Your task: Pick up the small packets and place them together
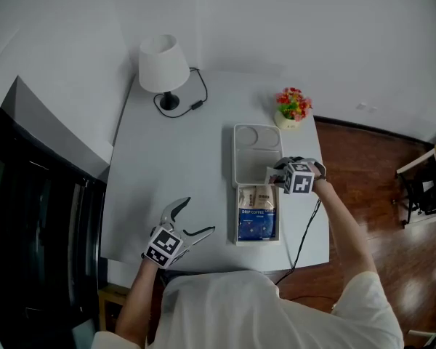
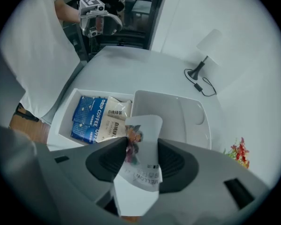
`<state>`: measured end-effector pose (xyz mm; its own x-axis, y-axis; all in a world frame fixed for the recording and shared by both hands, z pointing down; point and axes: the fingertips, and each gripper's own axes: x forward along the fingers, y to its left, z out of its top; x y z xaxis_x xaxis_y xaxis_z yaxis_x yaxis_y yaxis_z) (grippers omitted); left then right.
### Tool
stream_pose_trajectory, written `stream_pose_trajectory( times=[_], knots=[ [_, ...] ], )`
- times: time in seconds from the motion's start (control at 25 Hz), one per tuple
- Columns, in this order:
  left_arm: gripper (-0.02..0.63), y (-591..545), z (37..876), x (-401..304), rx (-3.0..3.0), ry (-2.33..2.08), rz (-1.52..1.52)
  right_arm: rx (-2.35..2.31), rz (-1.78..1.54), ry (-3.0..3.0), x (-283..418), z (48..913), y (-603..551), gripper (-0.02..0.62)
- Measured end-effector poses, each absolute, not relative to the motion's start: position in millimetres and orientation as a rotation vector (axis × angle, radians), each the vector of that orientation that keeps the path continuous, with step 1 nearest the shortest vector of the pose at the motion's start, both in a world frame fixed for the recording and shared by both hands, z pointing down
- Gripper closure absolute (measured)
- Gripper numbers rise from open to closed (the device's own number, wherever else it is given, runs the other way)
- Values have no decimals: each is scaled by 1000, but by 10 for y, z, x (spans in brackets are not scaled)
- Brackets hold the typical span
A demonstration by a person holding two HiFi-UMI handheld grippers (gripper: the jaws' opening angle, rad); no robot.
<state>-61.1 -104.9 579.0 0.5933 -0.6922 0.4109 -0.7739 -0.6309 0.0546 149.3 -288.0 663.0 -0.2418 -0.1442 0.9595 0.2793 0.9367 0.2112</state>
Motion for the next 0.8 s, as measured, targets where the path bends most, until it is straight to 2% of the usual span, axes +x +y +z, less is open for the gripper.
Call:
stream_pose_trajectory(
  times=[0.4, 0.52, 0.64, 0.68, 0.72, 0.8],
  knots=[
    [147, -958, 5764, -772, 2551, -1291, 519, -85, -397, -1760, 1441, 6845, -3186, 368],
    [147, -948, 5739, -779, 2540, -1297, 508, -86, -383, -1750, 1465, 6897, -3205, 284],
    [147, -939, 5763, -782, 2540, -1292, 513, -59, -417, -1740, 1493, 6902, -3253, 272],
    [147, -943, 5744, -769, 2542, -1289, 507, -43, -421, -1748, 1485, 6892, -3268, 224],
    [146, -948, 5725, -756, 2545, -1287, 501, -28, -416, -1760, 1473, 6876, -3275, 128],
    [147, -959, 5731, -750, 2549, -1284, 505, -3, -420, -1781, 1453, 6824, -3293, 120]
  ],
)
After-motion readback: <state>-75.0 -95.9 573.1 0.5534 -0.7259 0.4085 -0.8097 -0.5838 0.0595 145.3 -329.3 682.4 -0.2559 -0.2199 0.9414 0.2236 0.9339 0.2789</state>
